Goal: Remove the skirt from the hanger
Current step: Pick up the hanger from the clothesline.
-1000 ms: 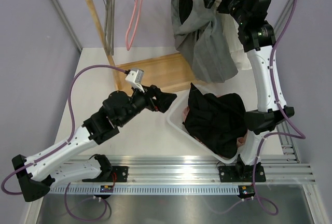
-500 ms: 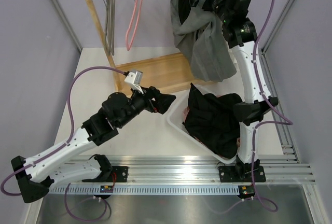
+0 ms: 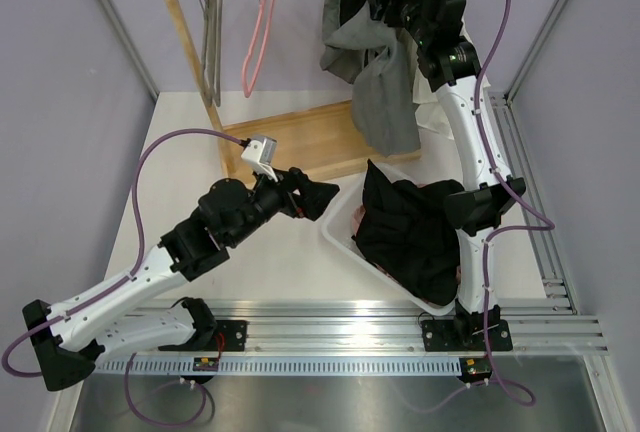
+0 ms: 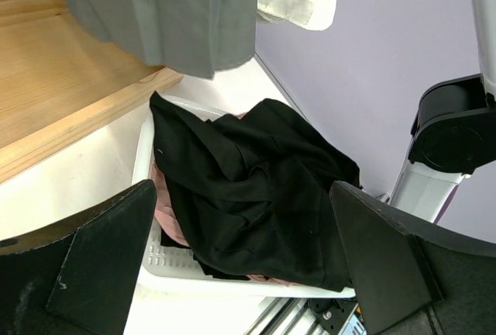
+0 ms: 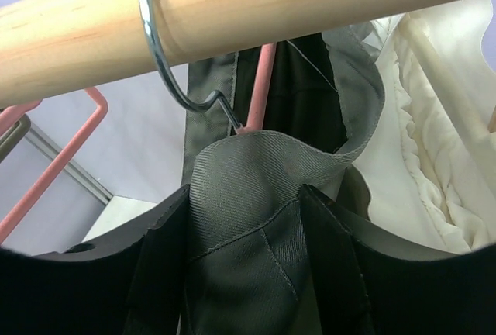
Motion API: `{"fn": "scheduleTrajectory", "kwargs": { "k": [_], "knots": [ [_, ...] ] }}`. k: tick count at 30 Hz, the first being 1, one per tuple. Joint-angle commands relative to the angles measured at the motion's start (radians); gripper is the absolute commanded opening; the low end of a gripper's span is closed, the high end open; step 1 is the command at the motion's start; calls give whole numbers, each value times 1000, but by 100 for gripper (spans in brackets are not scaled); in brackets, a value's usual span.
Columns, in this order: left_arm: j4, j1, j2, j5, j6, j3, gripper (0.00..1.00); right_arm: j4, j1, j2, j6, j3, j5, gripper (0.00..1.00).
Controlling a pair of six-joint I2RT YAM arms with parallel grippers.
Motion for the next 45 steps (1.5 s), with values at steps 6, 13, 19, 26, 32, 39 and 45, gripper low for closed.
{"fn": "scheduleTrajectory", "kwargs": {
  "k": [6, 13, 19, 26, 32, 39, 45],
  "knots": [
    [41, 1, -18, -22, -7, -4, 99, 33, -7, 18, -28, -8, 44, 46],
    [41, 1, -30, -27, -12, -16, 99, 19, -31, 21, -21, -19, 10, 19],
    [44, 1, -24, -24, -13, -16, 99, 20, -62, 6, -11, -19, -68, 0],
    [43, 1, -21, -22, -15, -13, 99, 72, -80, -22, -31, 6, -191, 0],
    [37, 3, -25, -28, -15, -13, 99, 117, -80, -52, -17, 45, -225, 0],
    [37, 3, -24, -25, -16, -9, 99, 111, -82, -86, 13, 76, -269, 0],
    [35, 1, -22, -22, -21, -4, 99, 109, -82, -106, 10, 88, -272, 0]
  ]
}}
